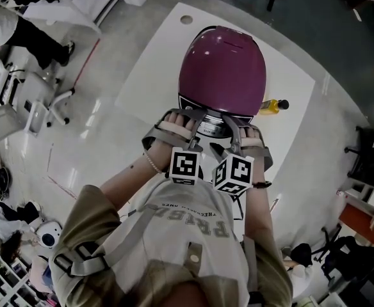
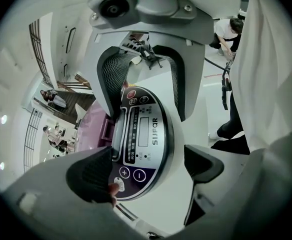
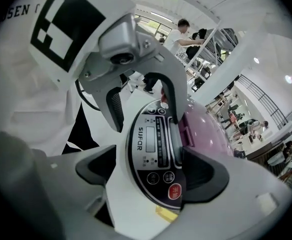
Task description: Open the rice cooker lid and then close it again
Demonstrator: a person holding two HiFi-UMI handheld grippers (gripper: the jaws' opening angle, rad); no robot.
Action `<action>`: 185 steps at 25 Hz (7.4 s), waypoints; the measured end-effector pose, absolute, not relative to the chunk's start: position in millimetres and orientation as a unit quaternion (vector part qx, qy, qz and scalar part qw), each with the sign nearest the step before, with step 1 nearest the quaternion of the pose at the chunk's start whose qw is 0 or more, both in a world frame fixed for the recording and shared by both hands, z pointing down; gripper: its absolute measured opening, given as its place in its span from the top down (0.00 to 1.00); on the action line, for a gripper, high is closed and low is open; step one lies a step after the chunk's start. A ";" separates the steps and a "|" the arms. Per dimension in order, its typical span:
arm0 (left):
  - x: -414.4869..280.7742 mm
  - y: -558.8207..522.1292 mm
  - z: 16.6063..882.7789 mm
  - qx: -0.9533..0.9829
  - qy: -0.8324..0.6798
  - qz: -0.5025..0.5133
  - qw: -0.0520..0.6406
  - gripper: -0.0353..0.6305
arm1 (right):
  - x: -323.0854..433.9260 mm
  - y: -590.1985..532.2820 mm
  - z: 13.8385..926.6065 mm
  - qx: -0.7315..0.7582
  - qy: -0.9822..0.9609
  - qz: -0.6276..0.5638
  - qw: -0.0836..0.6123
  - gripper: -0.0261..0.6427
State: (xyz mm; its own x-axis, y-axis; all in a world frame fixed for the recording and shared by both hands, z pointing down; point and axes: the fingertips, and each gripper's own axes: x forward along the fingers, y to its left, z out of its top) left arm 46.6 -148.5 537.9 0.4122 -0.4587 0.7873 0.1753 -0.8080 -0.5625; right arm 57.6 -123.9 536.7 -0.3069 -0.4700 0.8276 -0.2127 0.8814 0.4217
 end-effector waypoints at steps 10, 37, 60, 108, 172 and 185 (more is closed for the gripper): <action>46.1 -149.4 536.7 -0.801 0.087 -0.522 0.280 0.25 | 53.9 -126.4 532.7 0.217 -0.820 -0.081 0.523 0.38; 55.2 -151.6 530.5 -0.835 0.095 -0.502 0.205 0.25 | 52.9 -134.2 520.7 0.256 -0.870 -0.043 0.419 0.36; 34.1 -177.5 431.8 -0.925 0.263 -0.275 0.014 0.26 | 160.7 -151.4 393.9 0.445 -0.893 0.057 0.030 0.36; 54.9 -477.4 369.0 -0.923 0.242 -0.274 0.119 0.25 | 227.8 -430.6 338.4 0.494 -0.867 0.036 0.056 0.29; -22.3 -258.1 512.6 -0.788 0.006 -0.575 0.222 0.05 | 146.4 -202.8 467.5 0.160 -0.909 0.026 0.384 0.16; -30.9 -250.2 538.9 -0.762 -0.033 -0.602 0.239 0.05 | 141.4 -189.7 490.5 0.121 -0.902 0.050 0.411 0.16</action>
State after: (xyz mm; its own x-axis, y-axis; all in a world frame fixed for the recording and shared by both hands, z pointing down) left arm -30.9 -250.2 538.9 0.2739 -0.2365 0.9322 0.3380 -0.8838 -0.3235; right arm 141.4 -189.7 490.5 -0.6335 -0.1766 0.7534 -0.2593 0.9658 0.0083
